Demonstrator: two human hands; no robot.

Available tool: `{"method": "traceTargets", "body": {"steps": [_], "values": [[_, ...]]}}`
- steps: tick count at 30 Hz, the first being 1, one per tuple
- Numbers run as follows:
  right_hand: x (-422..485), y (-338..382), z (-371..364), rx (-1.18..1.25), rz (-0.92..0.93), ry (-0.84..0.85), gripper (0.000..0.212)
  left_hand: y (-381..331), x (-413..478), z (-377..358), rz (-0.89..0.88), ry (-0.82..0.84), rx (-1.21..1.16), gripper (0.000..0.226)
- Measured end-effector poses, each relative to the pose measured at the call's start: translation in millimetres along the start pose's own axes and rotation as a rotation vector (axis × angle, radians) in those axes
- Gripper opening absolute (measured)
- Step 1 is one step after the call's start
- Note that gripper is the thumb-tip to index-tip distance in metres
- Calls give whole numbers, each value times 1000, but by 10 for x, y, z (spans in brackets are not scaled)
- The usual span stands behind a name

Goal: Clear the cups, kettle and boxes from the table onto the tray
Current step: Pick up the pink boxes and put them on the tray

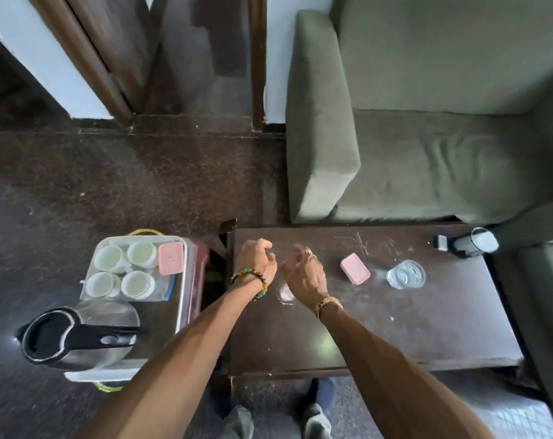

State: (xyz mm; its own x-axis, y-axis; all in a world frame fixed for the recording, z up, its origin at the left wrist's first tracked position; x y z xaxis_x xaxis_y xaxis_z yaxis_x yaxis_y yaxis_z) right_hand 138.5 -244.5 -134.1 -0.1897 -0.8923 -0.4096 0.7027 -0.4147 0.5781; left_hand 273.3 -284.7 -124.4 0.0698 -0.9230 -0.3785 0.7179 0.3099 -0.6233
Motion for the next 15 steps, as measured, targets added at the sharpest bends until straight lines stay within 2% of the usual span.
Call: {"method": "traceTargets", "body": {"steps": [9,12,15], "values": [[50,-1254,650,37,-129,28,53,-613,-259,-1222,55,118,-44,27],[148,-1615,813,68,-216,28,54,-723,-207,-1616,74,138,-60,26],[291,-1930,884,50,-222,28,56,-745,-153,-2021,118,163,-121,25]]}}
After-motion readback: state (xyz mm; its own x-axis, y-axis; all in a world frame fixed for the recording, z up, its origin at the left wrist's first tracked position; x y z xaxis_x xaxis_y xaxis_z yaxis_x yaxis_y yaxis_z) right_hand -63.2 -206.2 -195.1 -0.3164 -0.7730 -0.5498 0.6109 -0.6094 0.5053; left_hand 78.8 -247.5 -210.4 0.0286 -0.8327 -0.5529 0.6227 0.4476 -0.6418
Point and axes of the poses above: each hand's wrist, its own x-axis towards the middle knuckle, its own z-axis out of the back of the hand, y = z × x, the point moved 5 cm from there along x, towards the middle knuckle, and after that the axes turned 8 degrees about -x, right-handed, at the moved point
